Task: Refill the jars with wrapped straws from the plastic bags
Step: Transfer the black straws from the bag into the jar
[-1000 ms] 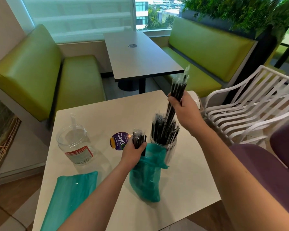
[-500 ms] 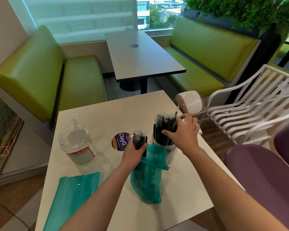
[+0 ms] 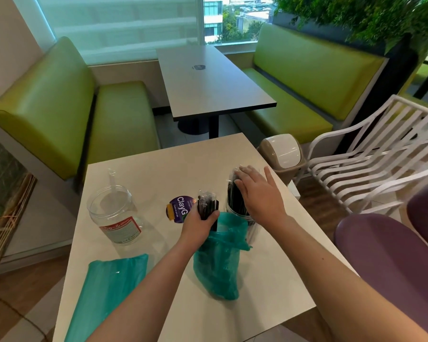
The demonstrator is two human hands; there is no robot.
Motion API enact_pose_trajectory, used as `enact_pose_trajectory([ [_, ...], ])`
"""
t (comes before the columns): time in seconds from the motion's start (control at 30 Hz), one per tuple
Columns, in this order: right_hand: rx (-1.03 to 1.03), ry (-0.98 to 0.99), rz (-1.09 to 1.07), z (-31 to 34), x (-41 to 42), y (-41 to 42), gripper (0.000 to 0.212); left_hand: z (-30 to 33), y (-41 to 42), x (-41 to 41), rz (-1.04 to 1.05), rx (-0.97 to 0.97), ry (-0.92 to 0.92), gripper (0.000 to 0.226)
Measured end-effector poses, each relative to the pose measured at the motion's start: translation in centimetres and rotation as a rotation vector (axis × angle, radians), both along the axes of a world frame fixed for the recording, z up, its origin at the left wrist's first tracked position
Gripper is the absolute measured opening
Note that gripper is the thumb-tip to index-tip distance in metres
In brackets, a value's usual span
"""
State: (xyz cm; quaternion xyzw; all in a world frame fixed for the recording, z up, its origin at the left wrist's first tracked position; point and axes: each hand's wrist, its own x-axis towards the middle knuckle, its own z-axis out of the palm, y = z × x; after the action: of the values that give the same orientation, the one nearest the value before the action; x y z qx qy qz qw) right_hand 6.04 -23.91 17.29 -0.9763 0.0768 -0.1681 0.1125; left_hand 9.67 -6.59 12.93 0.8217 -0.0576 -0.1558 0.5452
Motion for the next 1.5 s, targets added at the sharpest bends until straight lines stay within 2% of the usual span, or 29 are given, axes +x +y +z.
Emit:
enact_pose_trajectory([
  [0.17, -0.128, 0.079, 0.005, -1.7, -0.8, -0.1, 0.055, 0.0, -0.2, 0.3, 0.003, 0.027, -0.025, 0.033],
  [0.27, -0.156, 0.012, -0.037, -1.0, -0.7, -0.5, 0.051, 0.0, -0.6, 0.5, -0.001, 0.073, -0.054, 0.030],
  [0.33, -0.105, 0.053, -0.081, -0.8, -0.5, -0.7, 0.055, 0.1, -1.1, 0.7, 0.004, 0.103, -0.069, 0.029],
  [0.4, -0.014, 0.155, -0.082, -1.0, -0.4, -0.7, 0.066, 0.3, -1.8, 0.8, 0.012, 0.134, -0.082, 0.030],
  [0.5, 0.082, 0.159, -0.065, -1.1, -0.6, -0.7, 0.076, 0.4, -2.7, 0.9, 0.024, 0.175, -0.067, 0.037],
  [0.8, 0.145, 0.139, -0.001, -1.0, -0.4, -1.0, 0.064, -0.3, -4.3, 1.1, 0.015, 0.163, -0.012, 0.054],
  [1.07, 0.085, 0.049, 0.061, -0.1, -0.5, -2.6, 0.052, -0.2, -4.1, 1.5, 0.003, 0.164, -0.040, 0.045],
  [1.17, 0.069, -0.017, 0.079, 0.0, -0.6, -2.8, 0.056, -0.3, -4.2, 1.6, 0.005, 0.161, -0.036, 0.047],
  [1.27, 0.041, 0.033, 0.090, -1.3, -0.9, -2.8, 0.060, -0.4, -4.2, 1.6, 0.002, 0.165, -0.036, 0.050],
  [1.37, -0.011, 0.019, 0.066, -2.0, -1.1, -2.5, 0.050, -0.7, -3.7, 1.9, -0.006, 0.096, -0.013, 0.050],
  [1.5, -0.002, -0.122, 0.001, -1.2, -1.5, -1.6, 0.038, -0.7, -2.5, 2.3, 0.014, 0.008, 0.020, 0.046],
])
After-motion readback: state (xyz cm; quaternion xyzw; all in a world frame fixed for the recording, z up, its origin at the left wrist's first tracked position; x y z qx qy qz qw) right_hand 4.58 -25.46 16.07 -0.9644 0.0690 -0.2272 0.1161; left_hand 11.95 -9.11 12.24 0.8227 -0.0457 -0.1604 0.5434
